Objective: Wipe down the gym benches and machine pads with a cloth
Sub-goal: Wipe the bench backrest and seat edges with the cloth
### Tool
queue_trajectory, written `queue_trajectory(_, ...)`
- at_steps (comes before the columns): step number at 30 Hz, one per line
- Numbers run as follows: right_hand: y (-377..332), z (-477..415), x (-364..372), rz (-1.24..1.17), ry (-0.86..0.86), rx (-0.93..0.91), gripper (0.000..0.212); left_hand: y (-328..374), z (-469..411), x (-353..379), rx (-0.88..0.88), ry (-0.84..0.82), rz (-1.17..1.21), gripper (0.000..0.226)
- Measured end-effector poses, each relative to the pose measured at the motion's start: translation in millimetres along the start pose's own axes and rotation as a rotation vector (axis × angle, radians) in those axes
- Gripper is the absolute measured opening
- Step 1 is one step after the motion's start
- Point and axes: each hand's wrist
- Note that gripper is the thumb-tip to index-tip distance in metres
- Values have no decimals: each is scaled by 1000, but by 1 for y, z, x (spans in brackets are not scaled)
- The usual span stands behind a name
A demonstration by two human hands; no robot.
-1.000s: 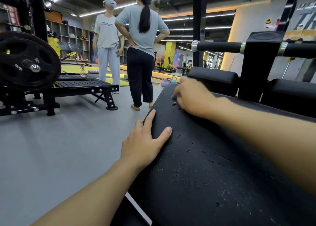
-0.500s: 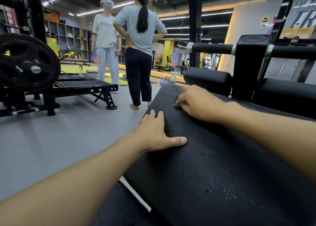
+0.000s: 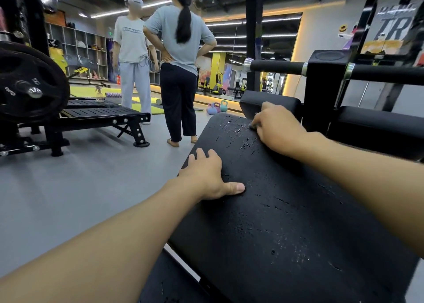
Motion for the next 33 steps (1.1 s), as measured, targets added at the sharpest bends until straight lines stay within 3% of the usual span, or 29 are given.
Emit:
queue_trajectory(4,-39,37,8,-52,-151,-274,26,3,0,-1,-7,-3,-23,119)
queue_trajectory(6,-31,36,3,-36,-185,-308,26,4,2,-2,-12,-12,-25,121)
queue_trajectory(11,1,15,1,28,15,-37,23,6,4,-3,-19,-24,-15,121)
queue_trajectory(17,-22,48,-4,-3,-129,-275,25,8,5,-4,-31,-27,-32,120)
queue_trajectory(22,1,24,-3,47,41,33,23,10,9,-6,-32,-36,-17,120)
queue_trajectory(28,-18,58,-6,27,-127,-299,28,14,11,-10,-46,-47,-27,120)
queue_trajectory(33,23,34,-15,86,49,63,25,21,14,-7,-50,-48,-38,114)
Point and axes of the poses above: each hand's wrist, its own z-axis away from the middle knuckle, its own x-axis out of the palm, y = z × x
